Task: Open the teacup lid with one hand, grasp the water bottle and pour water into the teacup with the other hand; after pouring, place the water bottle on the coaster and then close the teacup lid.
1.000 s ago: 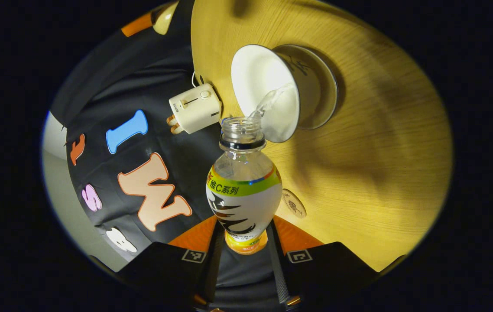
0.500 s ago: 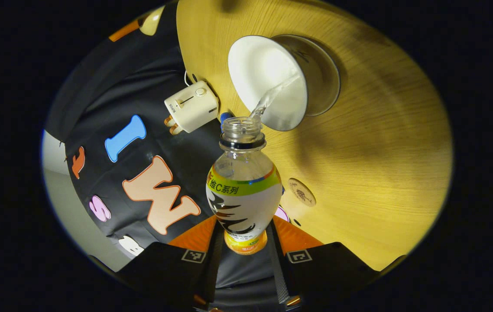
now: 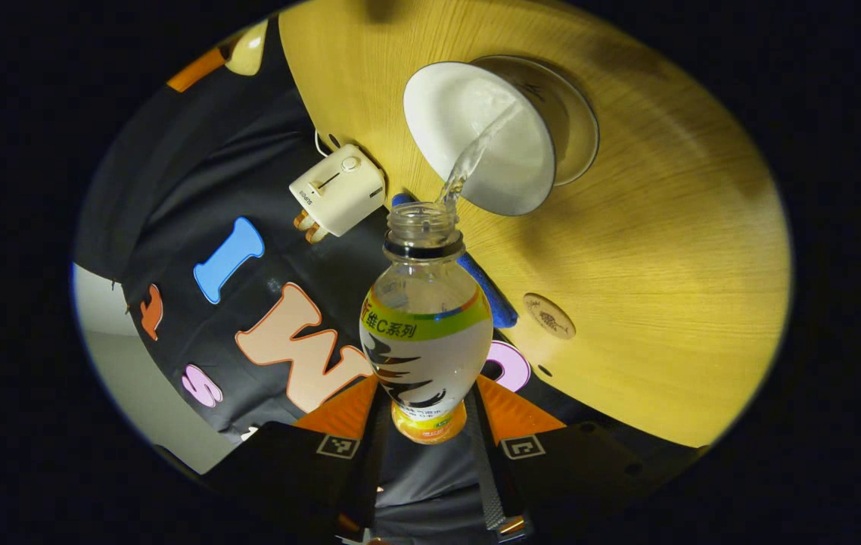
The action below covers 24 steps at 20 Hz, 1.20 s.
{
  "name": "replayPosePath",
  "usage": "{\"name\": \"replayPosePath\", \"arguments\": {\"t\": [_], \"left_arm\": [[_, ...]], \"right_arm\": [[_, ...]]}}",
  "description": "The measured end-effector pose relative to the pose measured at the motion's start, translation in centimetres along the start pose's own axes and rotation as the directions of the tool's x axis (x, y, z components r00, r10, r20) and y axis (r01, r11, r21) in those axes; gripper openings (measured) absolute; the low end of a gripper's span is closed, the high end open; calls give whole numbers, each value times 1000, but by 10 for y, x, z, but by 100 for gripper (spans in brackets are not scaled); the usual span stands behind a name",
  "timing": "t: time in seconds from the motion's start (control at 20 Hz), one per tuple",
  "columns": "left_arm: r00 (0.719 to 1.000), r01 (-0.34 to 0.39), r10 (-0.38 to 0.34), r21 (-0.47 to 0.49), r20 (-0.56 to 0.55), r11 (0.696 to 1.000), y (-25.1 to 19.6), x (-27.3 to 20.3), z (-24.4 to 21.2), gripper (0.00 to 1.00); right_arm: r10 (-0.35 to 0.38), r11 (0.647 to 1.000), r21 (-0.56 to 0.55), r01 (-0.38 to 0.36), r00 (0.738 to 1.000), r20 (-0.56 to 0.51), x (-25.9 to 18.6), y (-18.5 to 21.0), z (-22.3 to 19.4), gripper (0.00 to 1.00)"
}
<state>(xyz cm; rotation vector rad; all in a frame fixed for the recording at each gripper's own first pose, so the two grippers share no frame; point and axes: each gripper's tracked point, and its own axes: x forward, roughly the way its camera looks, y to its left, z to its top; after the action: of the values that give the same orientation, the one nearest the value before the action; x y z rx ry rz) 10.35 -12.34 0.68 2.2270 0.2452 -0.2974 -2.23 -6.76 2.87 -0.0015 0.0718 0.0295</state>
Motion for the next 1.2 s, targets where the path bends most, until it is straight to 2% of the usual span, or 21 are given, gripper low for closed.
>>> {"name": "replayPosePath", "arguments": {"t": [0.2,0.4,0.6,0.65,0.7,0.8,0.9,1.0,1.1,1.2], "left_arm": [[1000,-26,26,41,7,999,5,-1,5,53],[1000,-10,9,50,21,999,1,1,10,52],[997,46,-43,-49,67,998,-18,15,15,52],[996,50,-44,-68,78,996,-22,13,19,52],[995,58,-50,-97,85,994,-26,14,19,52],[990,77,-55,-169,129,983,-34,12,27,53],[986,107,-70,-249,154,962,-43,10,28,52],[976,164,-101,-343,194,925,-54,6,31,51],[965,211,-112,-450,236,868,-59,3,33,53],[960,230,-92,-551,265,802,-60,0,31,52]], "right_arm": [[4,1000,3,-4,1000,-7,0,1,-1,29],[6,1000,2,-6,1000,-3,0,1,0,29],[2,1000,3,-2,1000,-4,-1,0,0,30],[0,1000,3,0,1000,-1,-1,0,0,28],[0,1000,3,0,1000,1,-1,1,1,31],[4,1000,-2,-4,1000,1,-1,2,0,30],[10,1000,-21,-10,1000,-11,0,2,-2,31],[5,999,-35,-6,1000,-12,0,2,0,30],[1,999,-40,-1,1000,-3,-1,2,3,30],[-8,999,-49,8,1000,4,-3,3,7,29]]}}
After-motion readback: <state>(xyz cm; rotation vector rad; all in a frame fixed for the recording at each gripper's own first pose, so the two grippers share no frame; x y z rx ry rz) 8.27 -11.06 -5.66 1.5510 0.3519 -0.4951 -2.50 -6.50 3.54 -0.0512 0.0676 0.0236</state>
